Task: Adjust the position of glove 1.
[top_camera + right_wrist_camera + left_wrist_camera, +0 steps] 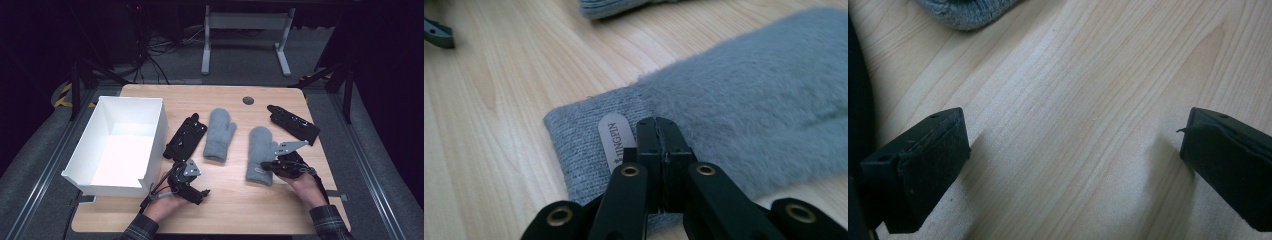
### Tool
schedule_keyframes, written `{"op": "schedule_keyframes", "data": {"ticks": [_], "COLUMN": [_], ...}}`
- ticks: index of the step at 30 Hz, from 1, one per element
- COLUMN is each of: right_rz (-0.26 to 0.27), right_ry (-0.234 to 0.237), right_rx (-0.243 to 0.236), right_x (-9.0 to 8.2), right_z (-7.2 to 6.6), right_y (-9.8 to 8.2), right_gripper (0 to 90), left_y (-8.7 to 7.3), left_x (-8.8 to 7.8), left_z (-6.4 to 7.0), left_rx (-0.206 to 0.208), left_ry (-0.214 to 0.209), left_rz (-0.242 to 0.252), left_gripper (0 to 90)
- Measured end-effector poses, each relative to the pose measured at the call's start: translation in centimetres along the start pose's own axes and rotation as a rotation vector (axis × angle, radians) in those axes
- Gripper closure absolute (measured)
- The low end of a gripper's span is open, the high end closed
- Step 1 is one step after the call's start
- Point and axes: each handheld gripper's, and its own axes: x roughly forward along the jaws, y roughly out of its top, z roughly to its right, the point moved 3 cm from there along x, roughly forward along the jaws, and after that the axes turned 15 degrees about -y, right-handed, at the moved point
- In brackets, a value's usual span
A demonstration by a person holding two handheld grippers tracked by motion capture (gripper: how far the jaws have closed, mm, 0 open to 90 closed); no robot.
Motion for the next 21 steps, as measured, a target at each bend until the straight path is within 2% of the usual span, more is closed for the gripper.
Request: {"op": "schedule_keyframes", "data": {"ticks": [3,10,21], "right_rz": [0.001,0.003,0.003], "right_ry": [0.016,0.076,0.144], "right_rx": [-0.012,-0.05,-0.103], "right_x": [0.1,0.5,0.8], "right_z": [-0.5,-2.7,-5.6], "right_y": [0.2,1.1,1.9], "right_gripper": [90.0,90.0,90.0], "left_y": [0.0,0.0,0.0], "left_x": [0.0,0.0,0.0], "left_z": [0.0,0.0,0.0], "left_rx": [-0.002,0.0,-0.001], "left_ry": [0.002,0.003,0.003], "left_rz": [0.001,0.0,0.001], "left_gripper": [0.0,0.0,0.0]}}
